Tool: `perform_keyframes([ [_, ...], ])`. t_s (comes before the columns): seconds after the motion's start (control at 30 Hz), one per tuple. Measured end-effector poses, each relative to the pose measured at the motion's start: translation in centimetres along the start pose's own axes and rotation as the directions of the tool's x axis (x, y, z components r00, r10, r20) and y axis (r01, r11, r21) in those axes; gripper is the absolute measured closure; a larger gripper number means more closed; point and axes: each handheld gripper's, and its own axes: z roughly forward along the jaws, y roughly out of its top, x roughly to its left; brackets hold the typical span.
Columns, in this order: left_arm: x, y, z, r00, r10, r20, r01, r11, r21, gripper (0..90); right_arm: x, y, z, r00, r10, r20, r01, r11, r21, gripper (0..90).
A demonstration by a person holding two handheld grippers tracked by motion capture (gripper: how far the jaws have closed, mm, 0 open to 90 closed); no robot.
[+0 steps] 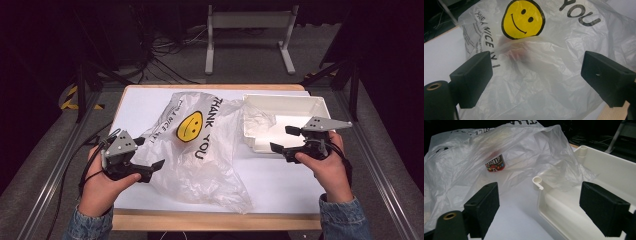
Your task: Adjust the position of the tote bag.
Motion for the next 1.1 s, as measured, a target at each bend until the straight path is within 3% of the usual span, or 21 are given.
perform_keyframes([
  [0.23,-0.6,0.6,0.0,0.9994,0.019,0.031,-0.018,0.9996,-0.022,11.3,0.4,0.0,-0.1,1.0,-0.009,-0.003,0.009,1.0,0.004,16.3],
  [0.3,-1.1,0.8,0.2,0.9964,0.021,0.083,-0.018,0.9991,-0.039,11.4,0.4,-0.1,-0.1,1.0,-0.007,-0.003,0.007,1.0,0.006,16.3],
  [0.37,-1.9,1.2,0.5,0.9866,0.034,0.16,-0.026,0.9983,-0.053,11.3,0.3,-0.2,-0.1,1.0,0.0,-0.003,0.0,1.0,0.01,16.3],
  [0.43,-2.6,1.5,0.8,0.9816,0.053,0.183,-0.044,0.9975,-0.055,11.3,0.2,-0.3,-0.1,1.0,0.002,-0.003,-0.002,1.0,0.013,16.2],
  [0.53,-3.2,1.8,1.2,0.9794,0.071,0.189,-0.061,0.9966,-0.055,10.9,0.3,-0.4,-0.2,1.0,0.001,-0.008,-0.001,1.0,0.016,16.2],
  [0.63,-3.9,2.0,1.8,0.9725,0.08,0.219,-0.071,0.9963,-0.049,10.8,0.5,-0.5,-0.3,0.9999,0.001,-0.01,-0.001,1.0,0.017,16.1],
  [0.83,-4.7,2.4,3.1,0.9711,0.102,0.215,-0.094,0.9943,-0.05,10.7,0.7,-0.8,-0.5,0.9998,0.001,-0.02,-0.001,1.0,0.023,15.9],
  [0.93,-5.3,2.6,4.1,0.9623,0.105,0.251,-0.091,0.9937,-0.066,10.7,0.8,-1.1,-0.6,0.9999,-0.002,-0.015,0.003,0.999,0.032,15.6],
  [1.1,-5.6,2.8,5.1,0.9646,0.123,0.234,-0.112,0.992,-0.058,10.7,0.9,-1.4,-1.0,0.9999,-0.001,-0.012,0.002,0.999,0.04,15.4],
])
